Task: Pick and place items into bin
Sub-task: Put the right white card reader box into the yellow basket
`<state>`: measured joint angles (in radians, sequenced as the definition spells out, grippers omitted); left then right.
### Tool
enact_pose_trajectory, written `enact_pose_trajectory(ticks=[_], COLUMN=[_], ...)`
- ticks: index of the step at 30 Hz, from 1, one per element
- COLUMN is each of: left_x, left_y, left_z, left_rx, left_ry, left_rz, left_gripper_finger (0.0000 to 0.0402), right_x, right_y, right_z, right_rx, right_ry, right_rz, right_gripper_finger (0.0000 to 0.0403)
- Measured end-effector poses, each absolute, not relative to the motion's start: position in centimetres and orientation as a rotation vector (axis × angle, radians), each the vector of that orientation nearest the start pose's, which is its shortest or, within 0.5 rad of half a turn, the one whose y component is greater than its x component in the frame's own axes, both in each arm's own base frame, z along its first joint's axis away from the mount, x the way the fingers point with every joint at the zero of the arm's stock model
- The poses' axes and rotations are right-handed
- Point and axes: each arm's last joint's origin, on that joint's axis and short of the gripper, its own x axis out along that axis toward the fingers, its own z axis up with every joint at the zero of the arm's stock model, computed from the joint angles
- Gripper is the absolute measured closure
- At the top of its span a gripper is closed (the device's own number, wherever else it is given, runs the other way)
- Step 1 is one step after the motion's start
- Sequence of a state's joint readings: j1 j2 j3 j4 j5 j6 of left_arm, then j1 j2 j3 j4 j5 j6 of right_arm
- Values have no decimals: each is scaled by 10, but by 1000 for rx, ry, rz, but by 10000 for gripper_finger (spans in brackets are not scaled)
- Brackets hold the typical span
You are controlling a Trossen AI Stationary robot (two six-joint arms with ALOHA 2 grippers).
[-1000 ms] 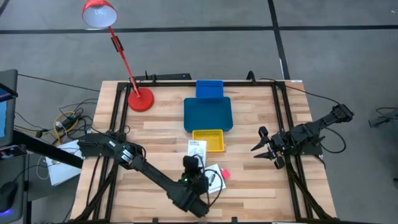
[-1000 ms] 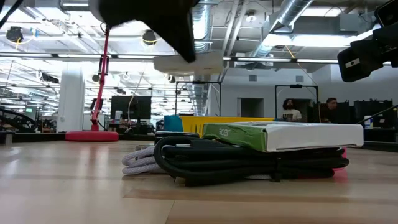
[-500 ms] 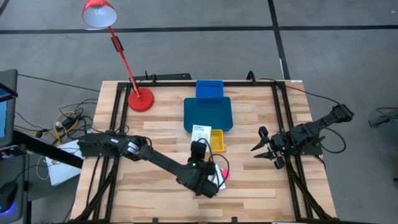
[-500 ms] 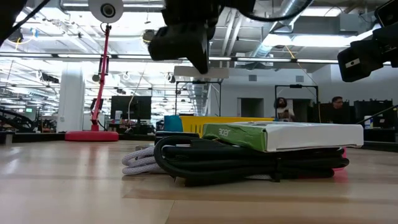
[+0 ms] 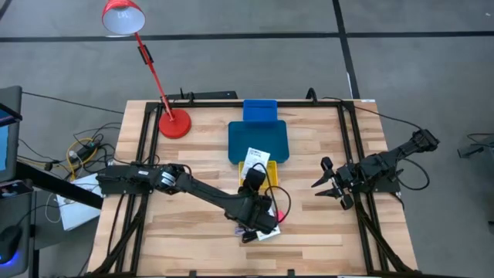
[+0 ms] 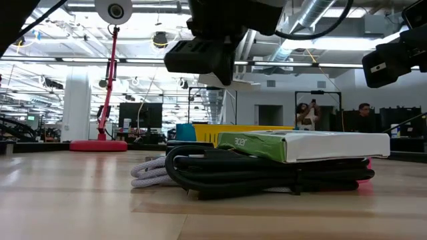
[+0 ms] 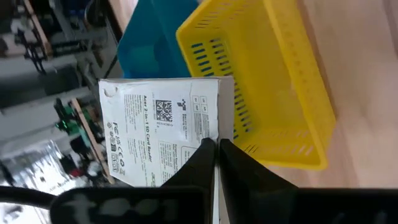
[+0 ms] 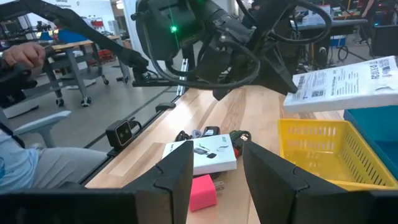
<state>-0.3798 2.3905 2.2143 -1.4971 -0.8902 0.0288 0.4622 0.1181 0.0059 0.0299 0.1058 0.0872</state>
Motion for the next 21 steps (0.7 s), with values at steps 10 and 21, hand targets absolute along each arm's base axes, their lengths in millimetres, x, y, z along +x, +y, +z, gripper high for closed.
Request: enact_pose_trajectory(ticks=[10, 21], left_x=[429, 427], left_y=[-152, -140], left_z=[213, 204], left_rx=[1309, 1639], left_ry=[1447, 1576], left_rz=[180, 26], left_gripper_finger=[401, 401], right_x=[95, 95], right_y=[44, 44], right_z=[159, 159], right_rx=[63, 63], right_ry=[95, 95], right_rz=[353, 353], right_gripper_finger=[268, 269])
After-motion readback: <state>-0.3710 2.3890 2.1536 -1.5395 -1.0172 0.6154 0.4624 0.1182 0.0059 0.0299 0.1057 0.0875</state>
